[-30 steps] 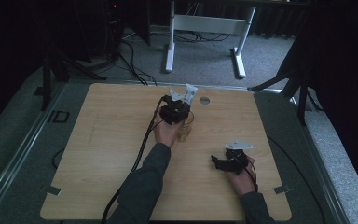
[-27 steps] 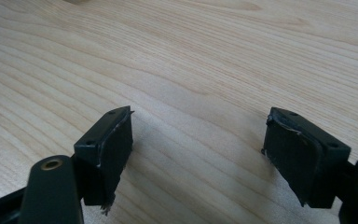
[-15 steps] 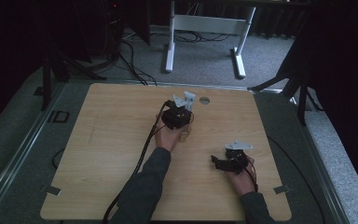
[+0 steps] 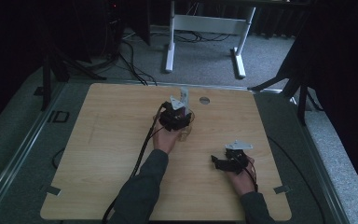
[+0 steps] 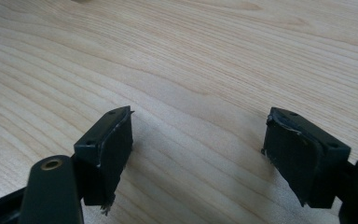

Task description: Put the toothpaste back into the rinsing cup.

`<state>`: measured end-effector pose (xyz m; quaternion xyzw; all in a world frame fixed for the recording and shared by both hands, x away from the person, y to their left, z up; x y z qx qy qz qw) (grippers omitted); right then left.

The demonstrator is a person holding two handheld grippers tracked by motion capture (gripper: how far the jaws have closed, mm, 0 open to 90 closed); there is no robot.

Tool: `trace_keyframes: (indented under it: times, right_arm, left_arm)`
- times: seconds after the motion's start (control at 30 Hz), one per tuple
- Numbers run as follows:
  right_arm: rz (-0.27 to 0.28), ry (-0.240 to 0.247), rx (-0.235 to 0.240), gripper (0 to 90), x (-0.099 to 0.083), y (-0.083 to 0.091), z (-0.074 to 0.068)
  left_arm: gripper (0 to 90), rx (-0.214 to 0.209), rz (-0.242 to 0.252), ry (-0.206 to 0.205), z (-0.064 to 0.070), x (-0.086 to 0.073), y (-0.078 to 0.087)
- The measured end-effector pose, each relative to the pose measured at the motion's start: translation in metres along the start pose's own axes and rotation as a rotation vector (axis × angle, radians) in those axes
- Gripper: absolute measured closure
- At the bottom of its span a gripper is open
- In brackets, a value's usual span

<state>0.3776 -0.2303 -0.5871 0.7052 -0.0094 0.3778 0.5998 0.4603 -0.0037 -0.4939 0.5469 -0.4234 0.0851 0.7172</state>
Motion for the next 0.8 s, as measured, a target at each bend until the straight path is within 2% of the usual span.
trace_keyframes:
  times: [0.17, 0.3, 0.47, 0.57, 0.67, 0.73, 0.8]
  right_arm:
    - [0.0, 0.0, 0.0, 23.5, 0.0, 0.0, 0.0]
    - [0.0, 0.0, 0.0, 23.5, 0.0, 0.0, 0.0]
    - [0.0, 0.0, 0.0, 23.5, 0.0, 0.0, 0.0]
    - [0.0, 0.0, 0.0, 23.5, 0.0, 0.0, 0.0]
    - [0.0, 0.0, 0.0, 23.5, 0.0, 0.0, 0.0]
    - [0.0, 0.0, 0.0, 23.5, 0.0, 0.0, 0.0]
    - [-0.001, 0.0, 0.0, 23.5, 0.0, 0.0, 0.0]
  left_arm:
    - [52.0, 0.002, -0.012, -0.005, 0.001, -0.004, -0.002]
    - [51.5, -0.019, 0.018, 0.002, 0.002, -0.008, 0.006]
    - [48.2, -0.039, 0.03, 0.01, -0.003, -0.014, 0.019]
    - [46.8, -0.032, 0.036, 0.012, -0.007, -0.019, 0.025]
    - [45.4, -0.005, 0.028, 0.01, -0.015, -0.029, 0.033]
    - [44.6, 0.001, 0.031, 0.027, -0.021, -0.038, 0.039]
    - [43.1, 0.011, 0.013, 0.042, -0.029, -0.048, 0.042]
Point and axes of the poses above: each handheld gripper's, and its own axes: y roughly backward along the jaws, x roughly out of its top, z roughly to its right, the point moved 4 cm from there along -y, roughly forward along the jaws, and after that the axes turned 14 degrees about -z, right-handed, at the moved point
